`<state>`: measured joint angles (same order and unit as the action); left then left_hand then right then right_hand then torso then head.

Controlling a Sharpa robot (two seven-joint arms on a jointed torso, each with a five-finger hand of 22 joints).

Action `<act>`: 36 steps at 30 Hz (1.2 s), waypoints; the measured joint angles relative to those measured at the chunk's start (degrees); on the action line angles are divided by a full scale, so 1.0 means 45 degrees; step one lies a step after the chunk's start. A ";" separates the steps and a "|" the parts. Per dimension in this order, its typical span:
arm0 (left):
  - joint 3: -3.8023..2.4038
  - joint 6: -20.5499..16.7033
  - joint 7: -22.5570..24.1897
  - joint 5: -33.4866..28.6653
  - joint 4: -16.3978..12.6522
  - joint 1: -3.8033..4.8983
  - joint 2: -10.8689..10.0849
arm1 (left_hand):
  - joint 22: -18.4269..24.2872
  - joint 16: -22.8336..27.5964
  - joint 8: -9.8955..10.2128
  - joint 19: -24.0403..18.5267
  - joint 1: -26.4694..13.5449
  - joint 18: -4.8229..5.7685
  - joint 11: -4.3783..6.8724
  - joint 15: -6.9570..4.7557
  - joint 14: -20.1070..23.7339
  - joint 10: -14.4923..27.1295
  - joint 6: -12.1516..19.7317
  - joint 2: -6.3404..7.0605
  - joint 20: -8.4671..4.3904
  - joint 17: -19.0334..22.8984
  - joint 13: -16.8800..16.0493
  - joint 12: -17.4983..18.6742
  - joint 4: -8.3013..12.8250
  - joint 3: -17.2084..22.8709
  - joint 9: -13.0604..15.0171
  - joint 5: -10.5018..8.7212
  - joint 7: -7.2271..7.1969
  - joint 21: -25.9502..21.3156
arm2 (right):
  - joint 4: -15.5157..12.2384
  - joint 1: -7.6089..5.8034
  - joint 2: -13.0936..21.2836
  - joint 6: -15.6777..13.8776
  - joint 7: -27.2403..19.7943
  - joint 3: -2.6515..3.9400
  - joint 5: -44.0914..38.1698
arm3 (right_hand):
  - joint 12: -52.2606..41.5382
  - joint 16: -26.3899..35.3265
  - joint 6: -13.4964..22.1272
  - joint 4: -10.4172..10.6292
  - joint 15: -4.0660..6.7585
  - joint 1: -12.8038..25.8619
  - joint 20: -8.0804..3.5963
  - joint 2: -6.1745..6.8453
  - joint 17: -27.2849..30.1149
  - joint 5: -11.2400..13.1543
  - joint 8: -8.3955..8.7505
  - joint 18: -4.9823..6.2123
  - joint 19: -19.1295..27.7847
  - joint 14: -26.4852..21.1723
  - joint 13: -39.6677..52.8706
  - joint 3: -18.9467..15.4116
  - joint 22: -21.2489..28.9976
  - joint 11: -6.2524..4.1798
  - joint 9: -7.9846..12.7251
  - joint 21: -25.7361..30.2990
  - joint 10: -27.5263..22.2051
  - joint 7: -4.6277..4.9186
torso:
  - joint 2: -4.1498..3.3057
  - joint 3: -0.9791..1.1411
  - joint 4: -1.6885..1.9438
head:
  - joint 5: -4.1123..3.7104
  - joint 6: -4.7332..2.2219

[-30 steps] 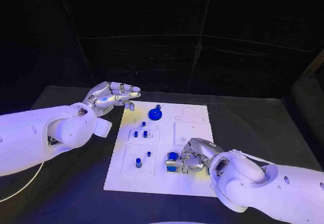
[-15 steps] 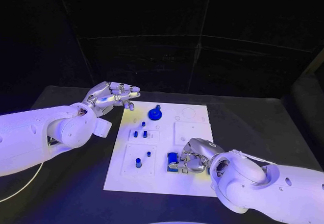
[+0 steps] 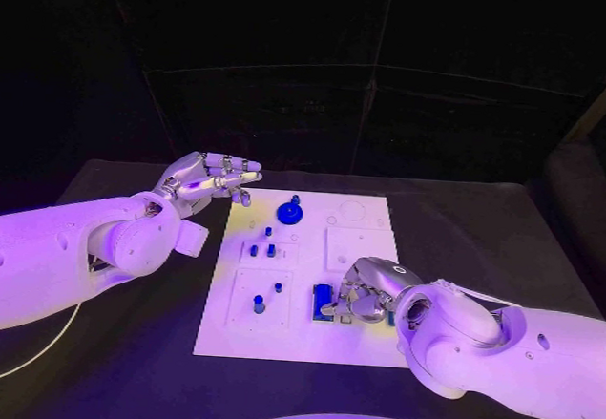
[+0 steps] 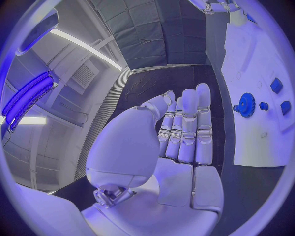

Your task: Assemble the parts on the task board

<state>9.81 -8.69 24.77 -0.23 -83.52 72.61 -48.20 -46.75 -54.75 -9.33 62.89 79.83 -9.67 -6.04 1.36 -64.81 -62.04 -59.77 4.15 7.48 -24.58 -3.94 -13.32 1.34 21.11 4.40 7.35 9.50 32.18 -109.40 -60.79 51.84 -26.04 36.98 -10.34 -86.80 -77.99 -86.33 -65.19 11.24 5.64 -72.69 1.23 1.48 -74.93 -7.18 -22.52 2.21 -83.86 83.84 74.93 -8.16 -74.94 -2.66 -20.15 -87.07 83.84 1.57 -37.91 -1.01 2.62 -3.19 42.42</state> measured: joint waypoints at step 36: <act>0.0007 -0.0003 0.0013 -0.0001 -0.0071 -0.0003 -0.0033 | 0.0000 -0.0062 0.0000 0.0000 0.0000 -0.0001 0.0000 0.0000 0.0000 0.0000 0.0000 0.0000 0.0000 0.0021 0.0012 0.0000 0.0000 0.0000 0.0000 0.0000 0.0000 0.0000 | -0.0976 -0.0076 0.4042 0.0072 -0.1181 -0.0014 0.0531 | 0.0783 0.0181 0.0914 0.0200 -0.0552 -0.0809 0.0459 -0.0615 0.0004 -0.1222 0.2147 0.0000 -0.0045 0.0000 0.0498 -0.1110 0.0004 0.0732 0.0764 0.0270 0.0042 0.0716 | 0.0054 -0.0045 -0.0128 | -0.0424 -0.0040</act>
<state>9.84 -8.70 24.83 -0.23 -83.84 72.59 -48.35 -46.75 -55.03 -9.33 62.90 79.83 -9.68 -6.04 1.36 -64.81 -62.04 -59.77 4.15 7.48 -24.48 -3.88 -13.32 1.35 21.11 4.40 7.36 9.50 32.18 -113.80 -61.13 70.03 -25.72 31.66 -10.40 -84.41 -74.47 -85.52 -61.08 12.14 3.15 -76.33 3.30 -1.29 -74.91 -12.68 -12.86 2.21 -84.06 83.84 77.17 -13.15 -74.92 0.63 -16.71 -85.85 84.03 4.80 -37.67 -1.21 2.04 -5.10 42.24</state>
